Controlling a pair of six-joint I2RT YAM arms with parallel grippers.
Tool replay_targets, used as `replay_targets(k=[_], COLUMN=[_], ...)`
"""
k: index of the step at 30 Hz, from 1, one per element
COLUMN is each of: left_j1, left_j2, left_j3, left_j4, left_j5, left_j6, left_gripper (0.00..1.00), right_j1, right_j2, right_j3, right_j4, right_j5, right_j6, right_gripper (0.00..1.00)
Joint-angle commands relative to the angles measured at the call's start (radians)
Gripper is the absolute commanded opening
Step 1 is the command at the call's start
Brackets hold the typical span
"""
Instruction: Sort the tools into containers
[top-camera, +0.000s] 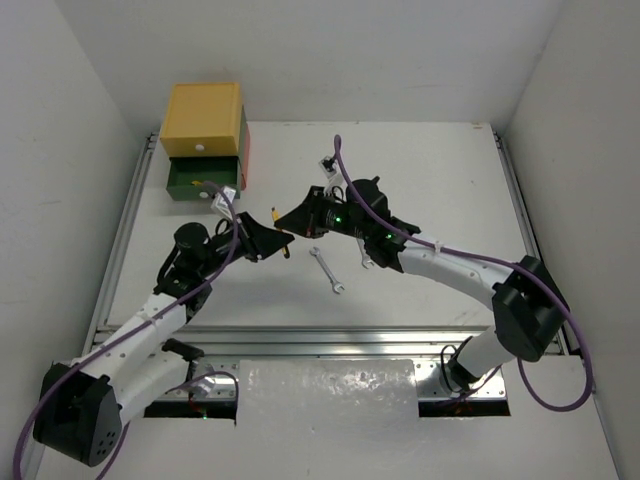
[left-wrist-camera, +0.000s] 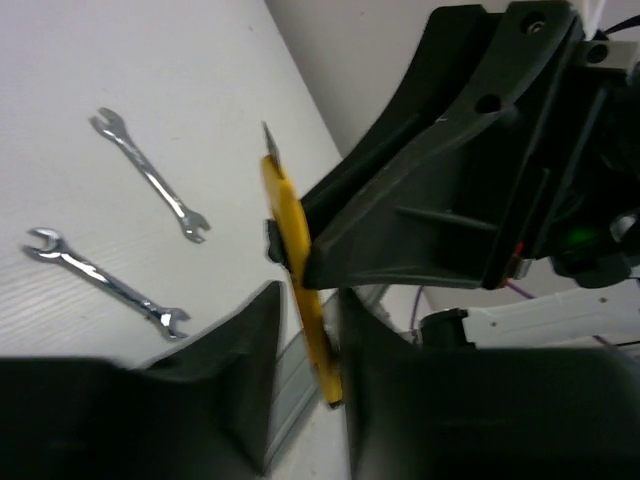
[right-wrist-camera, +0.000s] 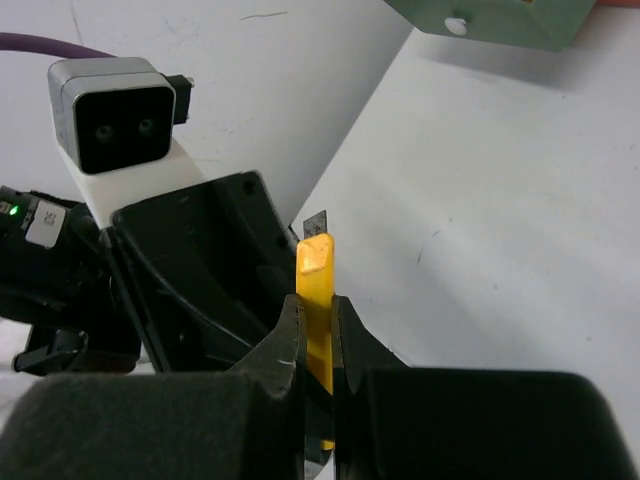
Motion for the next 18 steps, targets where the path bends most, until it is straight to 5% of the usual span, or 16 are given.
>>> replay_targets(k=[1, 3, 4, 6, 7, 8, 12, 18], left_j1=[-0.041, -0.041, -0.041, -0.04, -0.038, -0.032, 0.16, 0.437], left_j2=[0.027, 0.049, 0.054, 0.063, 0.07, 0.077, 0.179, 0.449], left_j3=[0.037, 0.042, 0.058, 0.086, 0.132, 0.16, 0.278, 0.51], left_j4=[0.081, 0.077, 0.054, -0.039, -0.089, -0.147, -0.333, -0.368], left_j5=[-0.009, -0.01, -0.028, -0.068, -0.161, -0.221, -0.38, -0.418], left_j6=[0.003, 0.005, 0.011, 0.032, 0.049, 0.052, -0.035, -0.132], left_gripper=[0.15, 0.0, 0.0, 0.0, 0.0, 0.0, 0.0, 0.0], right_j1=[0.0, 0.0, -0.001, -0.021, -0.041, -0.096, -0.244, -0.278], right_j2=[0.005, -0.001, -0.012, -0.033, -0.047, -0.091, -0.281, -0.476], right_j3=[0.006, 0.003, -0.001, -0.027, -0.043, -0.064, -0.289, -0.296], right_j4=[0.081, 0.077, 0.071, 0.038, 0.018, -0.018, -0.043, -0.29], right_j5=[-0.017, -0.013, -0.006, 0.026, 0.032, 0.035, 0.122, 0.216], right_j6=[0.031, 0.031, 0.029, 0.026, 0.037, 0.073, 0.137, -0.021], right_gripper=[0.0, 0.0, 0.11, 0.51, 0.82, 0.89, 0.99, 0.99])
